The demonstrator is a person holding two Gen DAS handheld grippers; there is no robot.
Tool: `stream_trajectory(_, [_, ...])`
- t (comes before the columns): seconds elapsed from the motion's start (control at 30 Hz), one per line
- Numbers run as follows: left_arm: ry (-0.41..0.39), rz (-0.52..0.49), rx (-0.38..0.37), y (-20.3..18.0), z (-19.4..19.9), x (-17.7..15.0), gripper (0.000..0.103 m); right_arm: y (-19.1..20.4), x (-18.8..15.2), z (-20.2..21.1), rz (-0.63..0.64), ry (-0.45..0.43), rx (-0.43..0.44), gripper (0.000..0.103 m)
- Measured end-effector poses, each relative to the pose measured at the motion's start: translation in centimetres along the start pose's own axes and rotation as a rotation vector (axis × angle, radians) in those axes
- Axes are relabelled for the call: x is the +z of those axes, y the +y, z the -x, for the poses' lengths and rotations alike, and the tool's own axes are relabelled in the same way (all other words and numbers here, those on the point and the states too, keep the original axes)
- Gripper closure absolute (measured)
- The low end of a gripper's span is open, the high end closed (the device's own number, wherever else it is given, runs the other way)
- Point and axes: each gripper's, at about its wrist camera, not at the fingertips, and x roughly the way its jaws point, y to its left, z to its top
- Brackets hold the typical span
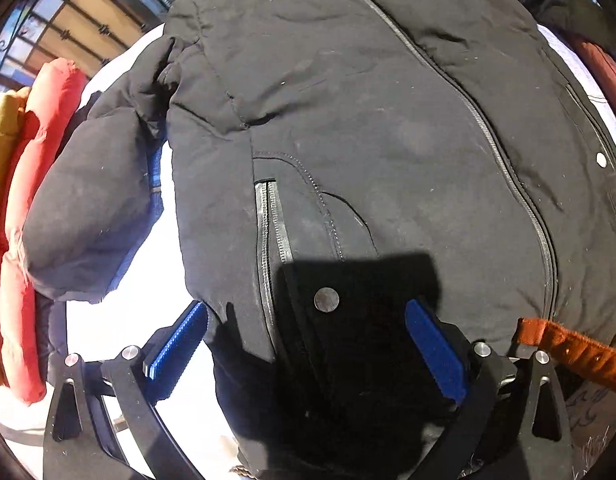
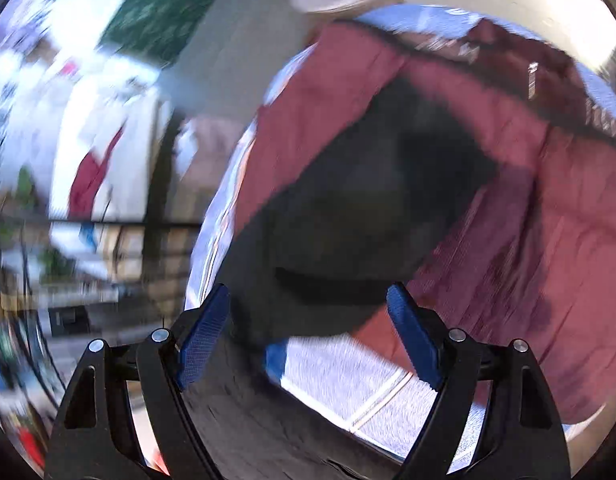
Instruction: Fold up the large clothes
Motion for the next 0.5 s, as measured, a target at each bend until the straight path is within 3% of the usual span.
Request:
stream_trajectory(0.1, [0.013,0.014,0.003,0.3,-0.1,-0.1,0.006,-0.3,3.3,-1.7,-0.073,0.054,-0.009,0.022])
stream_trajectory(0.17, [0.014,0.018,0.0,0.8,0.4,-0.6,0.006,-1.2,3.7,-3.1,-0.111,0.093,-0.003,0.029])
stream_trajectory(0.23, [0.013,0.017,-0.003,0.8,0.7,-0.8,0.006,-1.8,3.8,-3.8,-0.128,0.099,-0.027,0.062])
stream_trajectory(0.3, [0.01,0.015,-0.004,0.7,0.8,-0.8,0.006,-1.5,3.5,-4.2,-0.102,0.098,-0.021,0.076])
stream_trajectory(0.37, [0.008,0.014,-0.008,0.5,0.9,-0.7,0.006,-0.5,2.6,-3.7,-0.036,0.071,-0.025,0.084])
stream_trajectory(0.47, [0.002,0.014,-0.009,0.5,0.9,-0.4,0.006,2.8,1.2,-0.3,0.197,-0.024,-0.019,0.089])
stream_trajectory(0.5, [-0.002,0.013,-0.006,0.5,1.0,-0.2,0.006,5.2,0.9,2.2,0.326,-0.098,0.013,0.09])
